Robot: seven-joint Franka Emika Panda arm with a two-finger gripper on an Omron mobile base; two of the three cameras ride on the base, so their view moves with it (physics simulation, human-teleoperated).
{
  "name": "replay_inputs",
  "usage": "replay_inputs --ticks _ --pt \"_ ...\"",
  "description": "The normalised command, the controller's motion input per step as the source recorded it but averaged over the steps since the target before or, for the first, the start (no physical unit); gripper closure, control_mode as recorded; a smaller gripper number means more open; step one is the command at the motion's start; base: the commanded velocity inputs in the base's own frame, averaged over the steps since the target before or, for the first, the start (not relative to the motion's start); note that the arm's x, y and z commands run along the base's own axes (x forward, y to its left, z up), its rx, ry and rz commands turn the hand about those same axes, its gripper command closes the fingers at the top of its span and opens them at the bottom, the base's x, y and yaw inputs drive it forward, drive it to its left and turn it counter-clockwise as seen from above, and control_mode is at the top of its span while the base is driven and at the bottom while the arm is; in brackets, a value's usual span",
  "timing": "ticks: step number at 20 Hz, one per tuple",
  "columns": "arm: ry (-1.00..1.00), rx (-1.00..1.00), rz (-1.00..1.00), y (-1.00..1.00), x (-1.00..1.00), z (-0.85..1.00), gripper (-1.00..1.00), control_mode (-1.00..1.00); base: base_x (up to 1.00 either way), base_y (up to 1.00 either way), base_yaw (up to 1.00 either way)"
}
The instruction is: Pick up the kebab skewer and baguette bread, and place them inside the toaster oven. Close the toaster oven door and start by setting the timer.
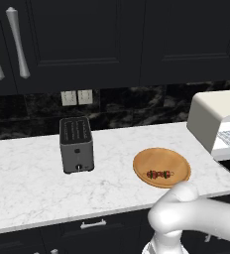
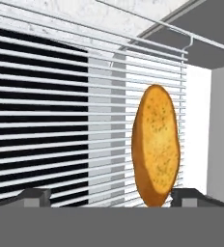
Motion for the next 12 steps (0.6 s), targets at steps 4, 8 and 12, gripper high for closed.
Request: replay_inputs --ticks 4,8,12 --pt "0.36 0.00 -0.21 0.27 -0.44 0.20 -1.00 -1.00 0.00 0.00 0.00" --pt "0.33 0.00 -0.23 0.44 -0.47 0.13 -1.00 -1.00 0.00 0.00 0.00" --pt "0.26 0.00 -0.19 0.63 -0.69 0.00 -1.00 -1.00 0.00 0.00 0.00"
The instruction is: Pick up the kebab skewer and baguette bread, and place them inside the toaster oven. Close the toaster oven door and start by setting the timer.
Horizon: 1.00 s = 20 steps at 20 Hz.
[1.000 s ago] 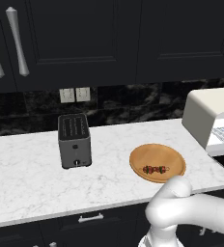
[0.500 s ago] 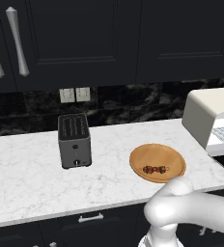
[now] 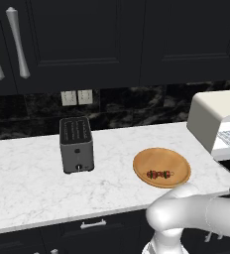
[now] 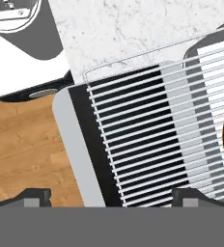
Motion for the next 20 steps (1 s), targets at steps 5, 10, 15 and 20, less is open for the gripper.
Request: replay_inputs --ticks 5,10,15,20 --pt "0.13 0.02 -0.10 0.60 -0.85 0.00 -1.00 -1.00 0.00 0.00 0.00" --pt "0.02 0.04 -0.06 0.76 -0.47 0.00 -1.00 -1.00 0.00 0.00 0.00" --pt "-0.02 0.00 -0.05 1.00 -0.03 0.00 -1.00 -1.00 0.00 0.00 0.00" --pt "-0.01 0.00 -0.05 1.00 0.02 0.00 -1.00 -1.00 0.00 0.00 0.00"
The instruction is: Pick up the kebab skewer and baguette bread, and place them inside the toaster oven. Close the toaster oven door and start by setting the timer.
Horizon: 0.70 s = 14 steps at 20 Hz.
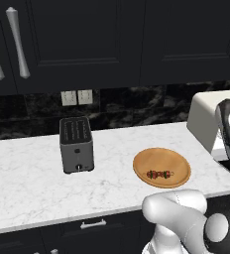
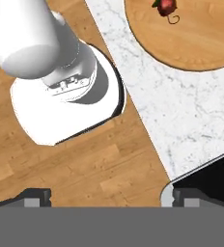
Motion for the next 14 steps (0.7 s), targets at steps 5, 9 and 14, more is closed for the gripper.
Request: replay_inputs --ticks 5,9,14 --pt "0.00 0.00 -0.06 0.98 0.12 0.00 -1.00 -1.00 0.00 0.00 0.00" --pt "0.00 0.00 -0.04 0.91 0.49 0.00 -1.00 -1.00 0.00 0.00 0.00" --pt "0.00 0.00 -0.06 0.78 0.58 0.00 -1.00 -1.00 0.00 0.00 0.00"
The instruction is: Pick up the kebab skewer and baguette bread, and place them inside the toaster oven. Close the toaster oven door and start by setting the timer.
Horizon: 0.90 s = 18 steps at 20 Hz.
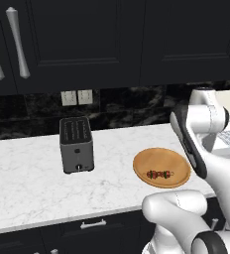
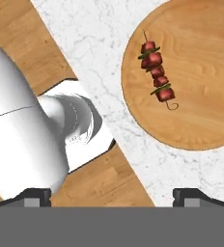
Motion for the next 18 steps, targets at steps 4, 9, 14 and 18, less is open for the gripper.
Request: replay_inputs --ticks 4,9,14,18 --pt "-0.02 0.00 -0.04 0.54 0.59 -0.17 -1.00 -1.00 0.00 0.00 0.00" --pt "-0.08 0.00 0.00 0.20 0.61 -0.44 -1.00 -1.00 0.00 0.00 0.00" --pt "-0.12 0.00 0.01 0.05 0.52 -0.54 -1.00 -1.00 0.00 0.00 0.00" --pt "-0.09 0.00 0.06 0.00 0.15 -0.68 -1.00 -1.00 0.00 0.00 0.00"
